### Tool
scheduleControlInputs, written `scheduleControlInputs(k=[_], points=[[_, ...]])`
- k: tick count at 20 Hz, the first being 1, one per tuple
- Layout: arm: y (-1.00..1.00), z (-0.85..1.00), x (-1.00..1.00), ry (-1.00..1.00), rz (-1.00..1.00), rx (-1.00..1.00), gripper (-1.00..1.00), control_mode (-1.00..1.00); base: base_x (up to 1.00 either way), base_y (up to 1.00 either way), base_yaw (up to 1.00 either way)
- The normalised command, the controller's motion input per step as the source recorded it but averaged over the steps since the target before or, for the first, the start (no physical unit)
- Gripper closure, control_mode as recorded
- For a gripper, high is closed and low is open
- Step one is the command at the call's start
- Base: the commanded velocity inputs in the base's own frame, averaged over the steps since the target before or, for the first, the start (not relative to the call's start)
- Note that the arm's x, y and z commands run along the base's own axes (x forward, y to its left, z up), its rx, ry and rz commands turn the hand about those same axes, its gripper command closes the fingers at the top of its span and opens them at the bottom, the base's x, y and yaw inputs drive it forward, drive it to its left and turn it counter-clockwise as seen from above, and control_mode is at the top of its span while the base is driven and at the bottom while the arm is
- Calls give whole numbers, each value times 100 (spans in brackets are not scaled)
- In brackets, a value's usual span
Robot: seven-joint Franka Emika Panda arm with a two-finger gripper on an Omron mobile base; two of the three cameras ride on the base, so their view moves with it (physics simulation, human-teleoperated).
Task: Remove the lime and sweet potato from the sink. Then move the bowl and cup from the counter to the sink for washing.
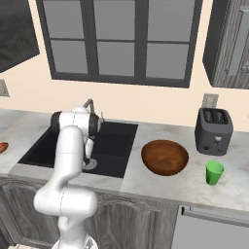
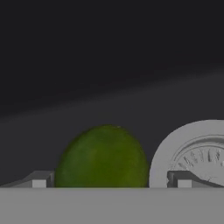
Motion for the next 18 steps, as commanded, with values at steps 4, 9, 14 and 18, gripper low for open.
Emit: scheduleControlInputs(k=[4, 9, 14, 18], points=[[5, -6, 14, 0, 0, 0, -100, -100, 0, 0, 0], [5, -13, 12, 3, 0, 0, -100, -100, 0, 0, 0], [7, -21, 11, 8, -1, 0, 100, -100, 0, 0, 0], [7, -24, 13, 9, -1, 0, 100, -100, 0, 0, 0]])
